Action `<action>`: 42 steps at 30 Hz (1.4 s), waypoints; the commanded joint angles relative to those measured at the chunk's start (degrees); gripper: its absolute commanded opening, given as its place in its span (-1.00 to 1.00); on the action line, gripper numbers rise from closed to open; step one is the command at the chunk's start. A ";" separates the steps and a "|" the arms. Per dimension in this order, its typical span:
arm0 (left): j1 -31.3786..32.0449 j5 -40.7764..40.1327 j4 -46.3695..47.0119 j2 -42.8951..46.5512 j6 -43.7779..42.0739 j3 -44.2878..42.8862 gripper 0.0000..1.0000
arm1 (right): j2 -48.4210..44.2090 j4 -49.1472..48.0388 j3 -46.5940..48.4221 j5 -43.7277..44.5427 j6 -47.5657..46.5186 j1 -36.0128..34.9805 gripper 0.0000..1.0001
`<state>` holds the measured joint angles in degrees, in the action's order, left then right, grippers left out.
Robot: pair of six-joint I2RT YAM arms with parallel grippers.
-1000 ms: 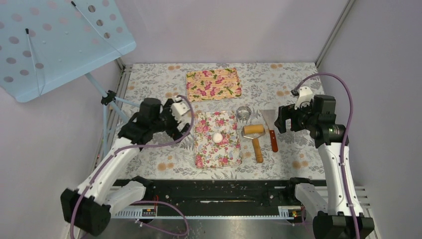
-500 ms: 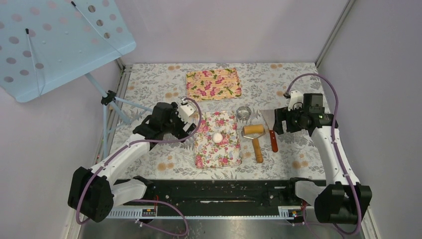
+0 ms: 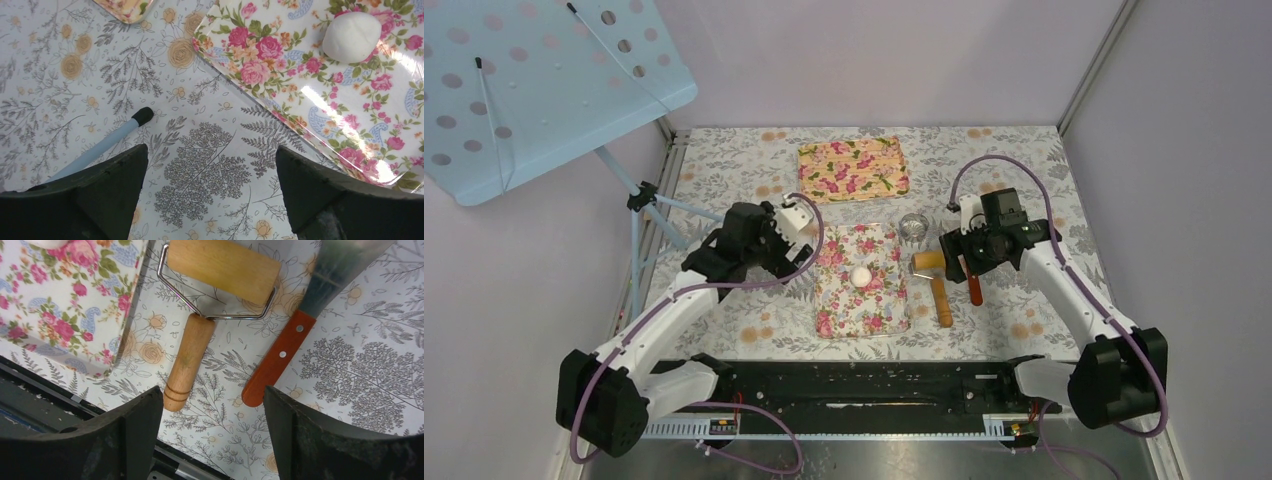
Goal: Roll out the dumpling wrappers from the dough
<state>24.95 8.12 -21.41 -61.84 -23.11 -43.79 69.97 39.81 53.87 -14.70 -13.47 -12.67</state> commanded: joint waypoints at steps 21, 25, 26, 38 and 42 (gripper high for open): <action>-2.83 1.81 1.41 6.01 3.34 2.98 0.98 | 13.46 -4.22 -4.57 6.51 -1.18 -7.30 0.53; -3.30 2.05 1.89 5.58 3.34 3.25 0.98 | 14.49 -4.06 -4.23 7.43 -1.46 -8.42 0.52; -3.33 2.11 1.96 5.45 3.33 3.23 0.98 | 14.82 -4.00 -4.13 7.62 -1.51 -8.69 0.52; -3.58 2.21 2.62 5.90 3.43 3.79 0.98 | 19.69 -2.18 -2.33 8.53 -2.78 -10.49 0.39; -3.60 2.24 2.58 5.59 3.43 3.88 0.98 | 21.62 -1.19 -1.30 8.43 -3.08 -11.01 0.22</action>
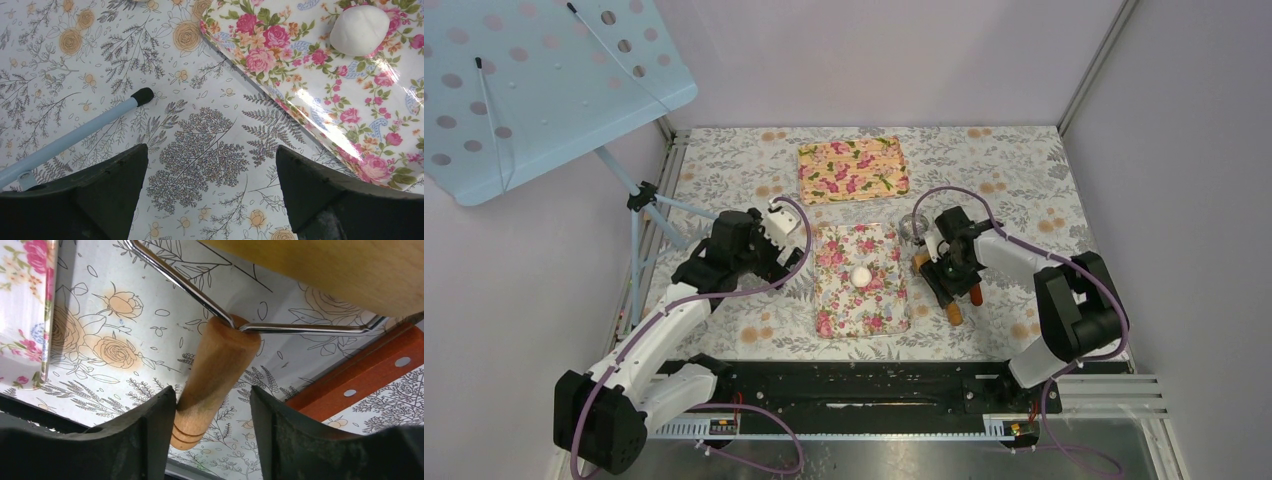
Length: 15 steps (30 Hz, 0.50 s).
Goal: Roll out the dumpling wrappers from the dough
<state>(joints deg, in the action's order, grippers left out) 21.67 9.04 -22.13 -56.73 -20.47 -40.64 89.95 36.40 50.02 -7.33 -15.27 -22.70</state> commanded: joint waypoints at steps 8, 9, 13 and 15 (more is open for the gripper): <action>-0.39 1.30 4.01 0.27 0.58 1.16 0.98 | 1.55 2.61 2.48 0.21 -1.93 -1.12 -0.08; -0.41 1.14 4.22 0.18 0.60 1.22 0.98 | 1.27 2.61 2.39 0.04 -2.08 -1.08 -0.13; -0.40 0.88 4.38 -0.06 0.59 1.31 0.98 | 0.56 3.30 2.53 -0.85 -2.59 -1.12 -0.53; -0.38 0.89 4.49 0.02 0.61 1.27 0.98 | -0.25 5.08 3.54 -1.27 -3.09 -1.12 -0.83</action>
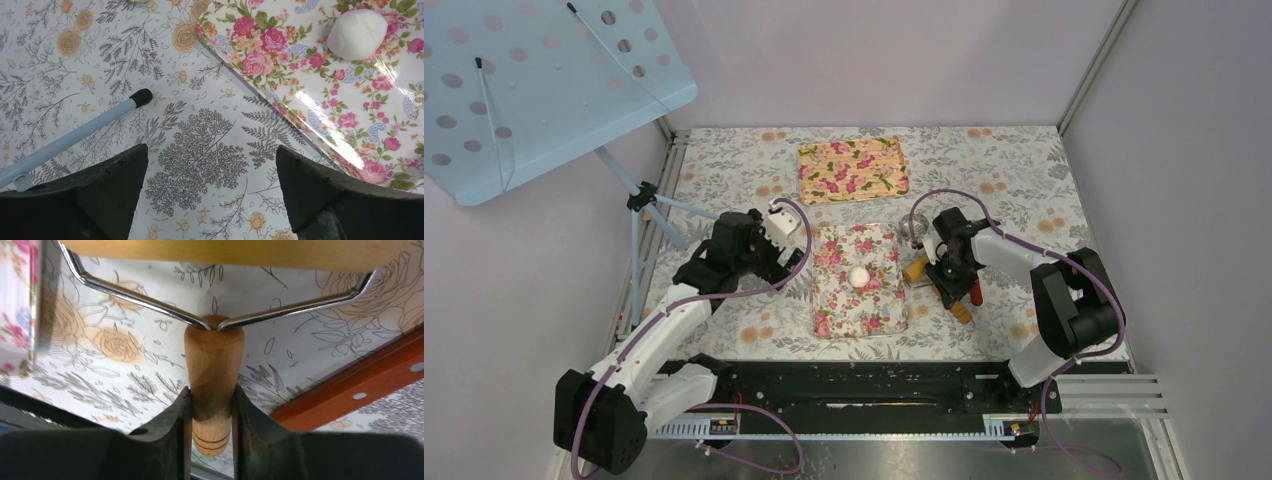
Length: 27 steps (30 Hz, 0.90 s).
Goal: Roll out the dumpling wrappers from the dough
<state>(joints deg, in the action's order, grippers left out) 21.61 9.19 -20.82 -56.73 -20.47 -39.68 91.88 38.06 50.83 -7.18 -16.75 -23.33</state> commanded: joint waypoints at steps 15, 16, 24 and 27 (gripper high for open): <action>2.58 18.55 -10.91 -15.14 -0.97 -22.93 0.98 | -27.66 8.03 8.71 2.84 -12.14 -0.49 -1.00; 2.76 22.35 -12.37 -17.04 -0.31 -25.83 0.98 | -29.29 6.91 8.73 1.81 -13.29 -0.49 -1.00; 8.83 47.02 -18.82 -31.09 6.81 -41.25 0.98 | -45.16 -12.44 -4.79 -6.40 -16.46 -0.44 -1.00; 12.47 48.67 -18.82 -33.82 8.58 -41.83 0.98 | -48.26 -16.93 -9.16 -8.46 -16.44 -0.84 -1.00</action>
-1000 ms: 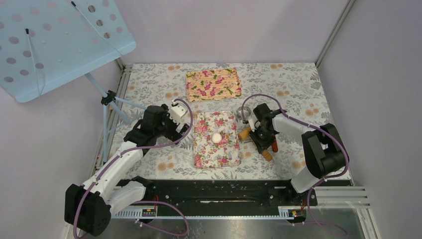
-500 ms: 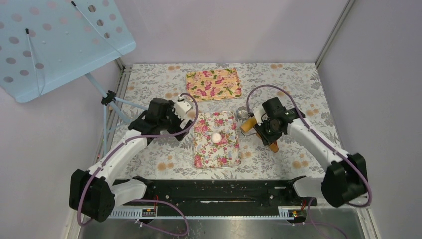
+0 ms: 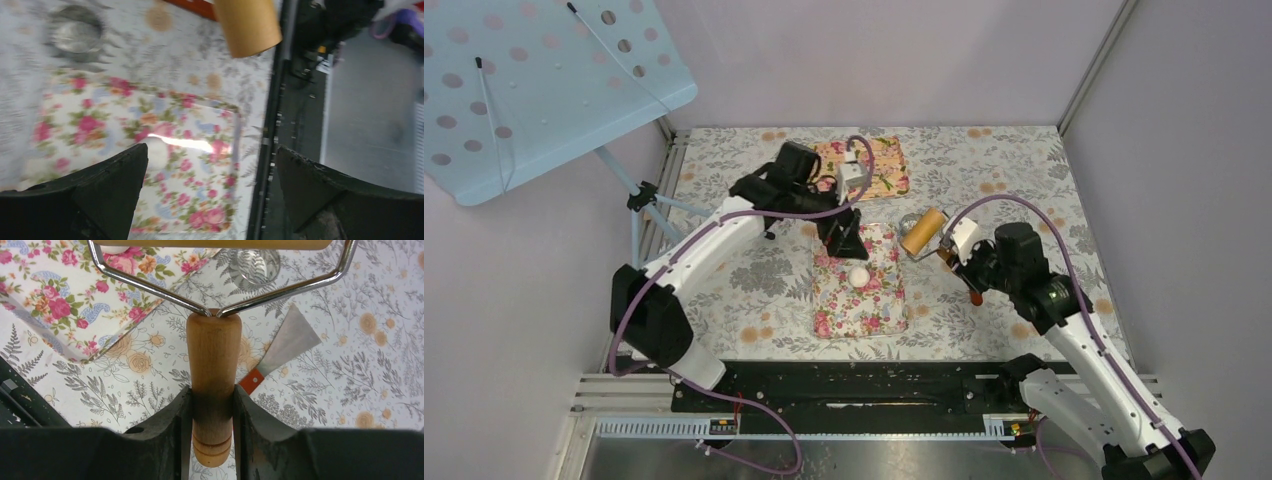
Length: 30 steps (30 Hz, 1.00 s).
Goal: Roll out the dumpling wrappers from the dough
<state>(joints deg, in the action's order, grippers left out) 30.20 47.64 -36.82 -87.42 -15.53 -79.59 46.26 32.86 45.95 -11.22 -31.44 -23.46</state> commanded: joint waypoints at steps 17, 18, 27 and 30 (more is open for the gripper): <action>10.33 7.93 2.53 -6.84 11.40 -2.13 0.98 | -2.45 -9.52 -5.15 -7.54 -4.48 -6.22 -1.00; 10.34 6.93 2.48 -7.21 11.40 -2.36 0.98 | -2.29 -9.77 -5.10 -7.29 -4.24 -6.77 -1.00; 9.91 5.96 -3.43 -12.09 9.54 -9.66 0.98 | 3.20 -12.01 -2.62 -0.02 -4.04 -13.10 -1.00; 9.93 7.65 -5.20 -13.96 8.45 -10.56 0.98 | 4.14 -13.73 -2.55 3.87 -4.38 -14.91 -1.00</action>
<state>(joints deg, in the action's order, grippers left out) 40.29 53.76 -39.75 -99.57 -5.04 -87.05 49.95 25.67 40.03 -12.45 -34.89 -36.10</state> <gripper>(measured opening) 0.989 0.353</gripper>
